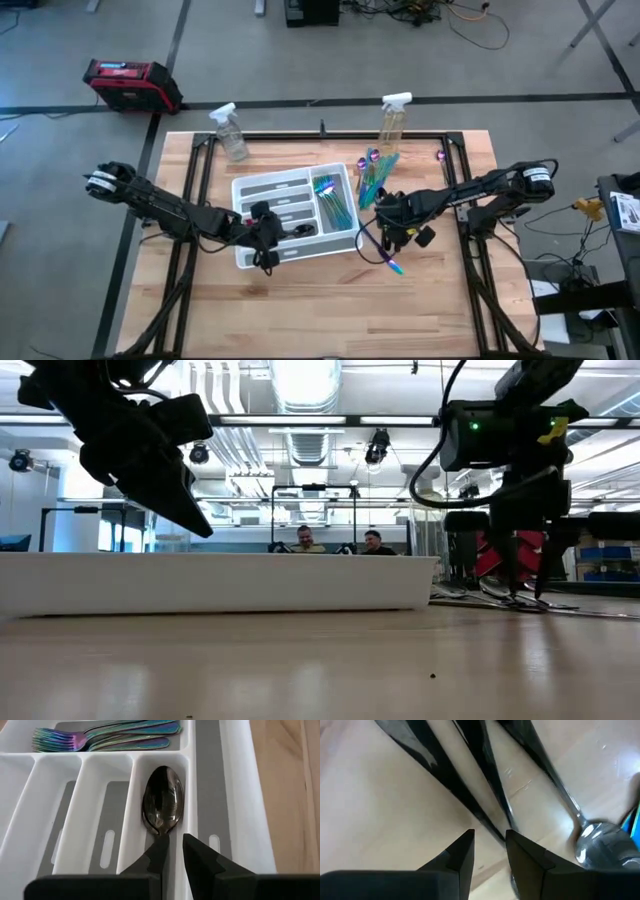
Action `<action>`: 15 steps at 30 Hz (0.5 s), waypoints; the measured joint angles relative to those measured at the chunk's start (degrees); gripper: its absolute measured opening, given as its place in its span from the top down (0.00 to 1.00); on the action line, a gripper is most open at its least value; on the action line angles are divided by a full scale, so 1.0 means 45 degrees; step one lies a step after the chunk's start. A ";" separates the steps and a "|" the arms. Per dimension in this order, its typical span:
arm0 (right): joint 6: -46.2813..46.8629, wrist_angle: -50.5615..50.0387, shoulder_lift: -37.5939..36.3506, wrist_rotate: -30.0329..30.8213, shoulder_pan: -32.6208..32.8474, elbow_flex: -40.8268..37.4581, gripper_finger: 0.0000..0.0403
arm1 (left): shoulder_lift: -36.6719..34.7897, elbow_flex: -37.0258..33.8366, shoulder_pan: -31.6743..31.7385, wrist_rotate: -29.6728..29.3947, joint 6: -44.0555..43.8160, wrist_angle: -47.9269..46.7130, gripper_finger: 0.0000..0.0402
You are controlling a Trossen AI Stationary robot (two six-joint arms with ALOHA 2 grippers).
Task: Sort silverware
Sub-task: Put the black spoon with the other black spoons on the silverware tray
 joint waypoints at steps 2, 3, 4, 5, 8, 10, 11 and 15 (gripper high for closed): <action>-0.0291 0.0005 0.0000 0.0311 0.0000 0.0000 0.76 | 0.0000 0.0000 0.0000 0.0007 -0.0063 0.0000 0.90; -0.0498 0.0002 0.0000 0.0431 0.0000 0.0000 0.76 | 0.0000 0.0000 0.0000 0.0009 -0.0091 0.0000 0.90; -0.0755 -0.0005 0.0000 0.0508 0.0000 -0.0002 0.76 | 0.0000 0.0000 0.0000 0.0012 -0.0095 -0.0001 0.90; -0.1052 -0.0005 0.0000 0.0516 0.0000 -0.0005 0.75 | 0.0000 0.0000 0.0000 0.0012 -0.0095 -0.0005 0.90; -0.1626 0.0030 0.0099 0.0516 -0.0098 -0.0029 0.73 | 0.0004 0.0000 0.0000 0.0012 -0.0090 0.0000 0.90; -0.1636 0.0033 0.0278 0.0572 -0.0216 -0.0033 0.72 | 0.0005 0.0000 0.0000 0.0012 -0.0090 0.0000 0.90; -0.1654 0.0034 0.0412 0.0571 -0.0271 -0.0031 0.71 | 0.0005 0.0000 0.0000 0.0012 -0.0095 -0.0002 0.90; -0.1860 -0.0027 0.1015 0.0668 -0.0364 0.0007 0.69 | 0.0005 0.0005 0.0000 0.0012 -0.0109 0.0004 0.90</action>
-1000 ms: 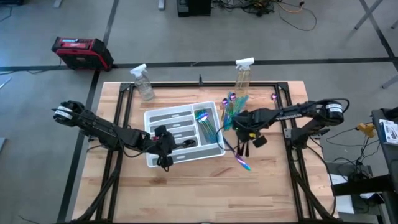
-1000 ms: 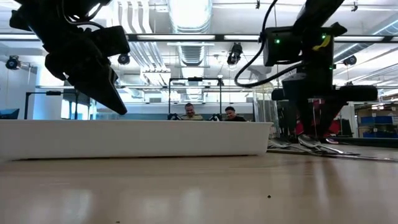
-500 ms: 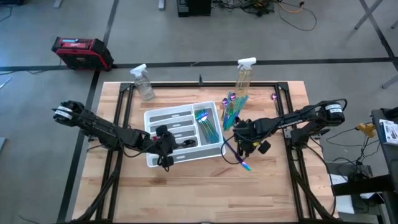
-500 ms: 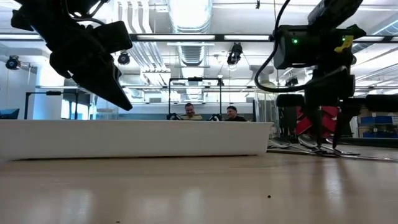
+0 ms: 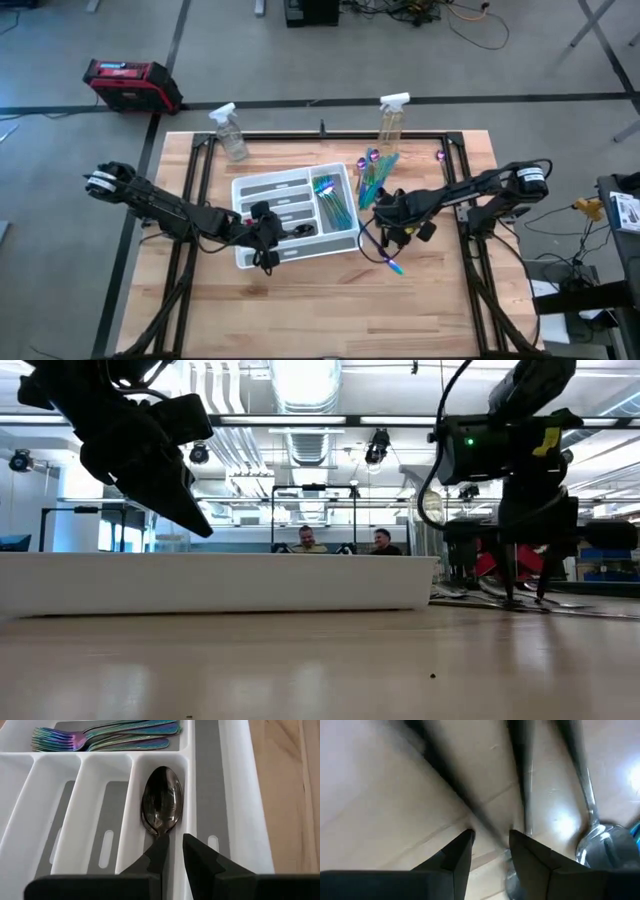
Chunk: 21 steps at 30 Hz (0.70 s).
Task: Sort silverware
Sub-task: Put the black spoon with the other black spoons on the silverware tray
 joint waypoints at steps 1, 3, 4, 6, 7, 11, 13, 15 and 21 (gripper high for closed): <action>0.0008 0.0003 0.0122 -0.0005 -0.0001 0.0006 0.69 | 0.0000 0.0000 0.0000 0.0004 -0.0009 0.0000 0.90; 0.0215 0.0028 0.0297 -0.0067 -0.0005 -0.0002 0.70 | 0.0000 0.0000 0.0000 0.0005 -0.0053 -0.0004 0.90; 0.0363 0.0005 0.0349 -0.0109 -0.0005 0.0003 0.72 | 0.0003 0.0000 0.0000 0.0008 -0.0078 -0.0003 0.90; 0.0801 -0.0039 0.0394 -0.0298 -0.0029 0.0008 0.77 | 0.0005 0.0000 0.0000 0.0010 -0.0082 -0.0005 0.90; 0.1093 -0.0063 0.0394 -0.0416 -0.0034 0.0008 0.80 | 0.0005 0.0000 0.0000 0.0009 -0.0082 -0.0006 0.90; 0.2438 -0.0030 0.0323 -0.0544 -0.0034 -0.0022 0.96 | 0.0005 0.0000 0.0000 -0.0001 -0.0082 -0.0005 0.90; 0.3056 0.0021 0.0244 -0.0623 -0.0039 -0.0048 0.98 | 0.0010 0.0000 0.0000 -0.0026 -0.0082 -0.0005 0.90; 0.3613 0.0001 0.0207 -0.0654 -0.0031 0.0001 0.97 | 0.0010 0.0000 0.0000 -0.0045 -0.0082 0.0009 0.90; 0.5180 -0.0678 -0.0078 -0.1197 0.0015 0.0682 0.99 | -0.0024 0.0000 0.0000 -0.0086 -0.0078 0.0042 0.90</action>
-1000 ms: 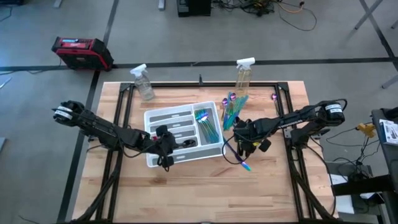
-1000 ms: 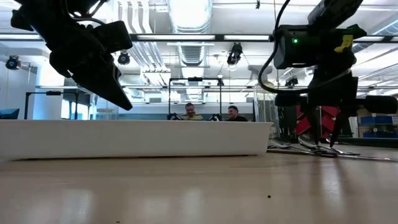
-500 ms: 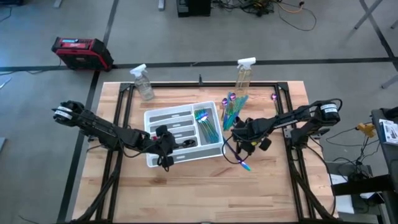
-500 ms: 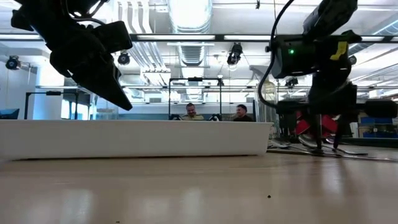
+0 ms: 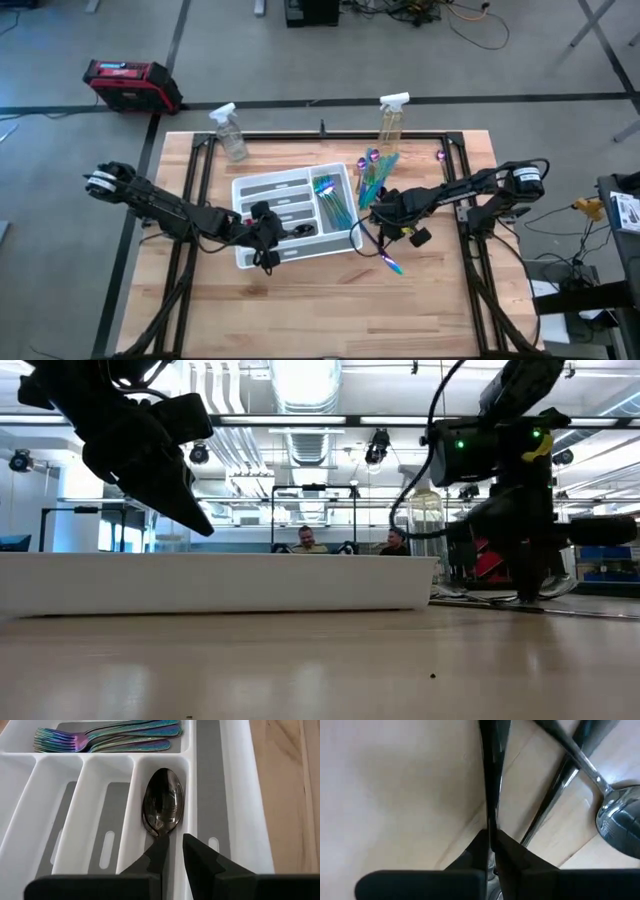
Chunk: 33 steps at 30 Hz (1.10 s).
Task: Sort silverware
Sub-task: Put the black spoon with the other black spoons on the silverware tray
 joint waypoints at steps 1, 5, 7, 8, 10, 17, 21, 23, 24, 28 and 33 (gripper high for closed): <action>0.0230 -0.0085 -0.0082 -0.0255 0.0040 0.0239 0.99 | -0.0027 0.0000 0.0000 -0.0007 0.0030 0.0002 0.90; 0.0924 -0.0866 -0.0607 -0.0783 0.0073 0.0896 0.99 | -0.0161 0.0000 0.0000 -0.0063 0.0307 0.0070 0.90; 0.1484 -0.1329 -0.0690 -0.1115 0.0063 0.1278 0.99 | -0.0216 0.0000 0.0000 -0.0258 0.0335 0.0065 0.90; 0.1828 -0.1726 -0.0728 -0.1151 0.0068 0.1472 0.99 | -0.0243 0.0000 0.0000 -0.0350 0.0363 0.0053 0.90; 0.2575 -0.2609 -0.0762 -0.1165 0.0075 0.1862 0.99 | -0.0405 0.0000 0.0000 -0.0482 0.0576 -0.0132 0.90; 0.5070 -0.2579 -0.0743 -0.2460 0.0619 0.3161 0.99 | -0.1472 0.0000 0.0005 -0.1762 0.0765 -0.0932 0.90; 0.6138 -0.0426 -0.0729 -0.2439 0.0937 0.3960 0.99 | -0.2469 0.0000 0.0015 -0.2268 0.0787 -0.1413 0.90; 0.6474 0.0707 -0.0541 -0.2413 0.0932 0.4478 0.99 | -0.3046 0.0000 0.0015 -0.2381 0.0905 -0.1656 0.90; 0.6558 0.1104 -0.0403 -0.2409 0.0932 0.4744 0.99 | -0.3341 0.0000 0.0015 -0.2372 0.0972 -0.1839 0.90; 0.6684 0.2768 0.0540 -0.2405 0.0912 0.5841 0.99 | -0.4567 0.0000 0.0015 -0.2379 0.0812 -0.2718 0.90; 0.6564 0.3181 0.2520 -0.2403 0.0852 0.7669 0.99 | -0.6190 -0.0004 0.0015 -0.2395 0.0370 -0.3210 0.90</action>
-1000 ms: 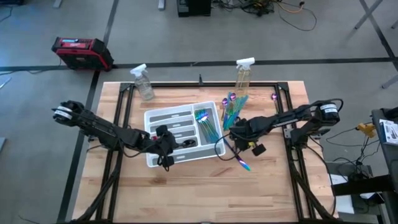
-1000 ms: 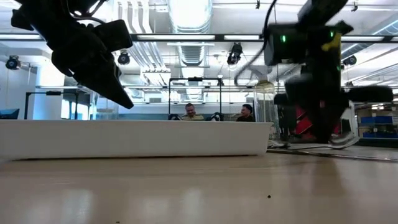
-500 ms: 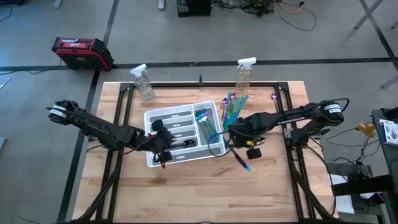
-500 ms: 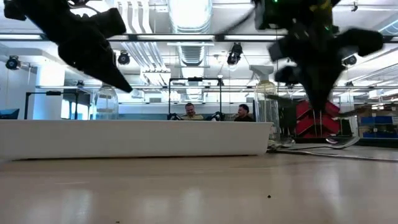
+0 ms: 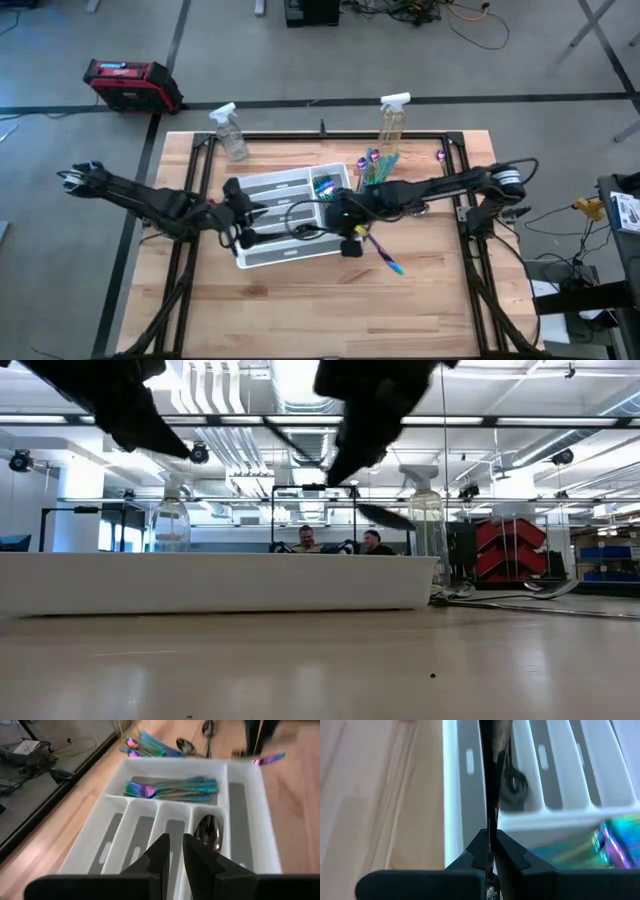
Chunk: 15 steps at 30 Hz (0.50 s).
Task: Sort silverware
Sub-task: Put the black spoon with the other black spoons on the silverware tray
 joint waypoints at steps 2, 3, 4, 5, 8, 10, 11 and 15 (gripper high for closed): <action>0.0005 0.0120 0.0852 0.0063 -0.0033 0.0839 0.99 | -0.0634 0.0020 -0.0003 -0.0308 0.0012 -0.0036 0.90; -0.0092 0.0166 0.1280 0.0136 -0.0036 0.1290 0.99 | -0.0894 0.0120 0.0000 -0.0495 0.0014 -0.0214 0.90; -0.0258 0.0200 0.1674 0.0143 -0.0036 0.1713 0.99 | -0.1115 0.0240 0.0000 -0.0695 0.0017 -0.0302 0.90; -0.0443 0.0189 0.2065 0.0187 -0.0036 0.2125 0.99 | -0.1316 0.0382 0.0000 -0.0956 0.0015 -0.0392 0.90; -0.0724 0.0175 0.3109 0.0588 -0.0036 0.3243 0.99 | -0.1792 0.0852 0.0000 -0.1838 0.0025 -0.0719 0.90; -0.0836 0.0141 0.3706 0.0919 -0.0058 0.3896 0.99 | -0.1951 0.1113 0.0000 -0.2375 0.0204 -0.0878 0.90; -0.0879 0.0120 0.4004 0.1050 -0.0095 0.4221 0.99 | -0.2016 0.1221 0.0000 -0.2548 0.0352 -0.0994 0.90; -0.0805 -0.0140 0.4980 0.1112 -0.0376 0.5325 0.99 | -0.2165 0.1379 0.0000 -0.2658 0.1038 -0.1049 0.90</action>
